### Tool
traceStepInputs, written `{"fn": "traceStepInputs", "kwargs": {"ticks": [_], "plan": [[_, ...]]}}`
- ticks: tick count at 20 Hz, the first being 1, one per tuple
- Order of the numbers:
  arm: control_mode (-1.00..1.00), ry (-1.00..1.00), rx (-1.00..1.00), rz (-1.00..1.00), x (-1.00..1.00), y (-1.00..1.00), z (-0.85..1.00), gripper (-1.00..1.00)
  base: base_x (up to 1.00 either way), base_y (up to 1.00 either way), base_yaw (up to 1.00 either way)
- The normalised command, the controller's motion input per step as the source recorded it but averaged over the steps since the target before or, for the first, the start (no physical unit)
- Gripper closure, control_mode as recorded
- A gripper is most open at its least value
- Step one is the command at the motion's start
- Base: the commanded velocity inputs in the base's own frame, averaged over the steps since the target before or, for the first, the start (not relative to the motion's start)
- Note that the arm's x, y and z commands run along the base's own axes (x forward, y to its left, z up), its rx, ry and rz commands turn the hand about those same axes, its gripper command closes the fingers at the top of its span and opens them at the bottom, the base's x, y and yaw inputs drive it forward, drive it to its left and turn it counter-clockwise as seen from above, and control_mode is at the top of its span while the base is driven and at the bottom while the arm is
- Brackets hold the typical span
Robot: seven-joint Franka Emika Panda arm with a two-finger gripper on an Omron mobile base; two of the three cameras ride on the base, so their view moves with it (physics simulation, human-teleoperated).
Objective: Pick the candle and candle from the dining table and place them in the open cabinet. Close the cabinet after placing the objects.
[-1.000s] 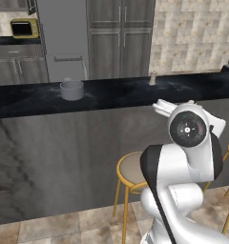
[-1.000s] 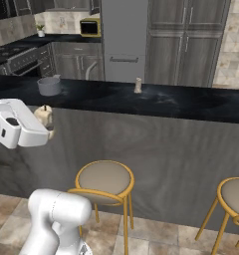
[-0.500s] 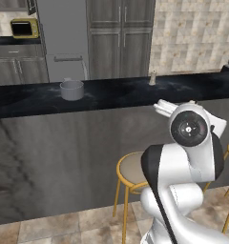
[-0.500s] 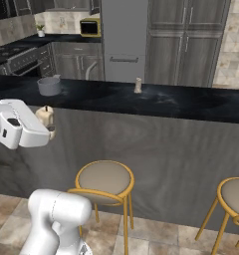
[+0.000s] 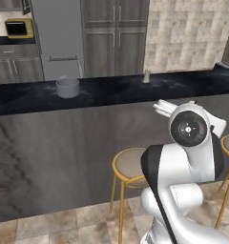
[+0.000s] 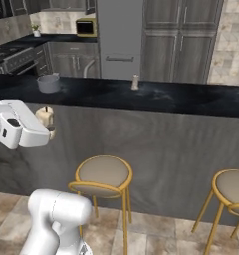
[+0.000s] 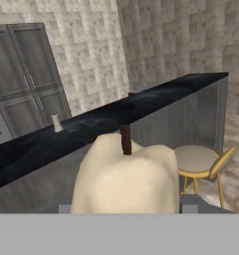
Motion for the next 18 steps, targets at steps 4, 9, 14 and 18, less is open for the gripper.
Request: {"fn": "traceStepInputs", "kwargs": {"ticks": [4,9,14,18], "plan": [[1.0,0.0,0.0,0.0,0.0,0.0,0.0,1.0,-0.32,-0.24,-0.1],[1.0,0.0,0.0,0.0,0.0,0.0,0.0,1.0,-0.31,-0.31,-0.12],[1.0,0.0,0.0,0.0,0.0,0.0,0.0,1.0,-0.36,-0.47,-0.14],[1.0,0.0,0.0,0.0,0.0,0.0,0.0,1.0,-0.33,-0.6,-0.11]]}}
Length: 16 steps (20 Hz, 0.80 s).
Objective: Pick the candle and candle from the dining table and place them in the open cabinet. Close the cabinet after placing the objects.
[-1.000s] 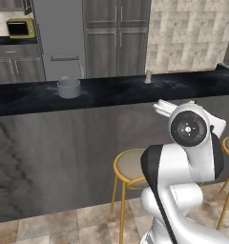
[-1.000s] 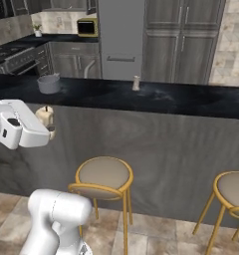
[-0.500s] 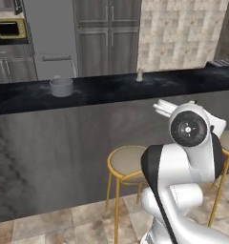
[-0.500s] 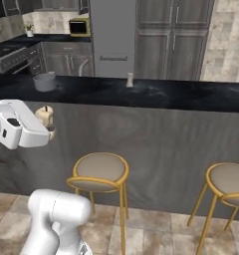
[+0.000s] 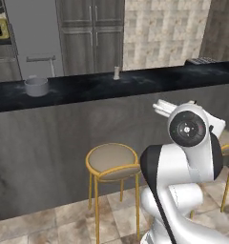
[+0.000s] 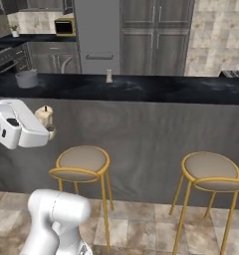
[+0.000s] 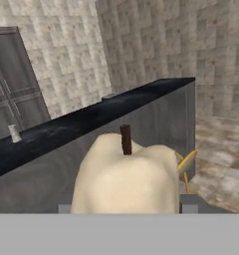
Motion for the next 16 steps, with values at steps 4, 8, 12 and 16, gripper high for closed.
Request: {"fn": "traceStepInputs", "kwargs": {"ticks": [4,8,12,16], "plan": [[1.0,0.0,0.0,0.0,0.0,0.0,0.0,1.0,-0.26,-0.66,-0.1],[1.0,0.0,0.0,0.0,0.0,0.0,0.0,1.0,-0.1,-0.62,-0.09],[1.0,0.0,0.0,0.0,0.0,0.0,0.0,1.0,0.0,-0.6,-0.04],[1.0,0.0,0.0,0.0,0.0,0.0,0.0,1.0,0.0,-0.57,0.0]]}}
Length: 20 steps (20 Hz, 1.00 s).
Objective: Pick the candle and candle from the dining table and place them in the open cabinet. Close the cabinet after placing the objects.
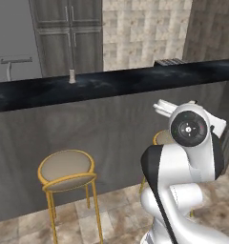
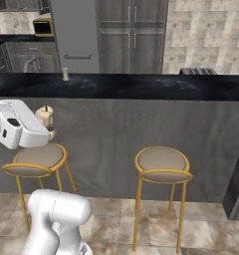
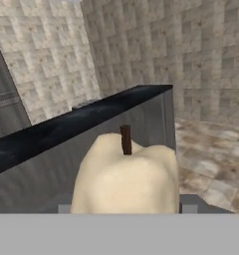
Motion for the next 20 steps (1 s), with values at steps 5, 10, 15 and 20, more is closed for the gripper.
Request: {"fn": "traceStepInputs", "kwargs": {"ticks": [5,10,15,20], "plan": [[1.0,0.0,0.0,0.0,0.0,0.0,0.0,1.0,0.01,-0.56,0.0],[1.0,0.0,0.0,0.0,0.0,0.0,0.0,1.0,0.03,-0.58,0.0],[1.0,0.0,0.0,0.0,0.0,0.0,0.0,1.0,0.11,-0.61,0.0],[1.0,0.0,0.0,0.0,0.0,0.0,0.0,1.0,0.13,-0.63,0.0]]}}
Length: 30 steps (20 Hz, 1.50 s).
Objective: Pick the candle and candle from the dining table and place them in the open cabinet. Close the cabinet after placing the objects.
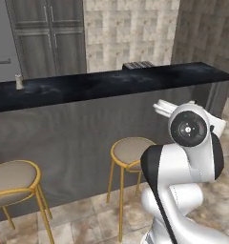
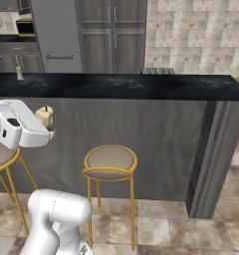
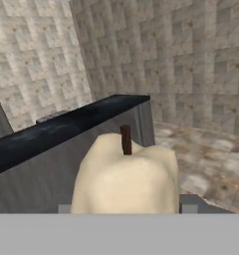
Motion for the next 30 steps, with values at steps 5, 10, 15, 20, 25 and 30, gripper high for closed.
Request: {"fn": "traceStepInputs", "kwargs": {"ticks": [5,10,15,20,25,30], "plan": [[1.0,0.0,0.0,0.0,0.0,0.0,0.0,1.0,0.12,-0.63,0.0],[1.0,0.0,0.0,0.0,0.0,0.0,0.0,1.0,0.17,-0.64,0.0],[1.0,0.0,0.0,0.0,0.0,0.0,0.0,1.0,0.24,-0.64,0.0],[1.0,0.0,0.0,0.0,0.0,0.0,0.0,1.0,0.29,-0.67,0.0],[1.0,0.0,0.0,0.0,0.0,0.0,0.0,1.0,0.32,-0.7,0.03],[1.0,0.0,0.0,0.0,0.0,0.0,0.0,1.0,0.32,-0.73,0.03]]}}
